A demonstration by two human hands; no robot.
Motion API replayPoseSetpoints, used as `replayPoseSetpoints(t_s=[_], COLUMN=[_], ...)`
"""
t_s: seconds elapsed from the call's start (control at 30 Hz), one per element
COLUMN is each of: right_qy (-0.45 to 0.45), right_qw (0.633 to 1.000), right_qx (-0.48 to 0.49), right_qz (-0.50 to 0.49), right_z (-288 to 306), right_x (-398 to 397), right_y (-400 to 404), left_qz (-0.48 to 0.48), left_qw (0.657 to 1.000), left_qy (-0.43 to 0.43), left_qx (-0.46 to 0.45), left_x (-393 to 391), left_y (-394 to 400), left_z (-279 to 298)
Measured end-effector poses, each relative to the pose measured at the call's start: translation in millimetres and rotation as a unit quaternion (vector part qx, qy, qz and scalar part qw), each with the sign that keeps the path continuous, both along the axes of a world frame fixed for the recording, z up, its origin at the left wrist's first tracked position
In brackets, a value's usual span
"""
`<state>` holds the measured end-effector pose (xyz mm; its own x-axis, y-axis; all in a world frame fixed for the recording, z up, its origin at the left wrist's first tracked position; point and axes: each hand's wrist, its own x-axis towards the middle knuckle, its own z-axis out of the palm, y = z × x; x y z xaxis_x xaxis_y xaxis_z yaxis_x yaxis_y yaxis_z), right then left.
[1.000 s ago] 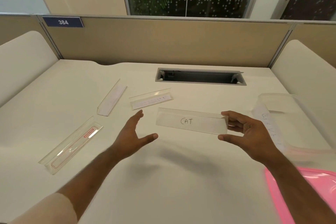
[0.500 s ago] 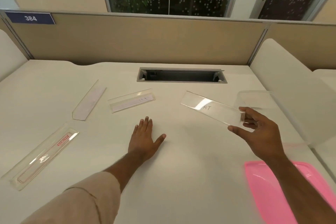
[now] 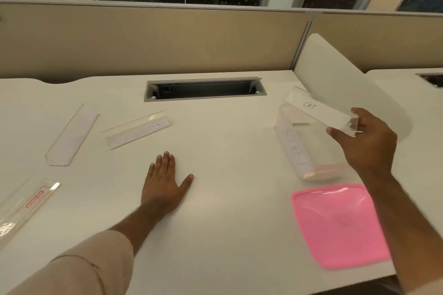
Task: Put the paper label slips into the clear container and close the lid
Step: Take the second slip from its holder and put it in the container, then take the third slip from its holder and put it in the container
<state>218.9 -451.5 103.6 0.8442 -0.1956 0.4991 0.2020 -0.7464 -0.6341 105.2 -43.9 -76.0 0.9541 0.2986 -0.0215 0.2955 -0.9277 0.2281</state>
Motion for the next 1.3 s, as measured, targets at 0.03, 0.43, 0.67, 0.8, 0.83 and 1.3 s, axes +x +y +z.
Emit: replayPoseSetpoints(t_s=[0.03,0.43,0.67,0.8,0.83,1.3], right_qy=[0.001,0.157,0.38,0.445,0.454,0.347], right_qw=[1.0,0.983,0.908,0.871,0.863,0.905], right_qx=[-0.025,-0.08,-0.174,-0.209,-0.219,-0.246], right_qz=[-0.013,-0.044,-0.041,-0.019,-0.016,-0.009], right_z=[0.8,-26.8,-38.3,-39.0,-40.2,-37.6], right_x=[0.5,11.9,30.9,42.4,44.9,39.1], right_y=[-3.4,10.4,24.4,27.9,27.8,35.3], left_qz=[-0.001,-0.011,-0.016,-0.014,-0.014,-0.025], left_qw=[1.0,1.0,1.0,1.0,1.0,0.999], left_qy=[0.0,-0.003,0.007,0.006,0.008,0.014], left_qx=[0.002,0.006,0.004,0.004,0.004,-0.037], left_x=[0.0,-0.7,-0.3,0.5,0.6,0.1], left_y=[-0.3,1.6,2.8,2.8,3.1,6.0], left_z=[0.3,-1.9,-0.4,-1.2,-1.8,3.7])
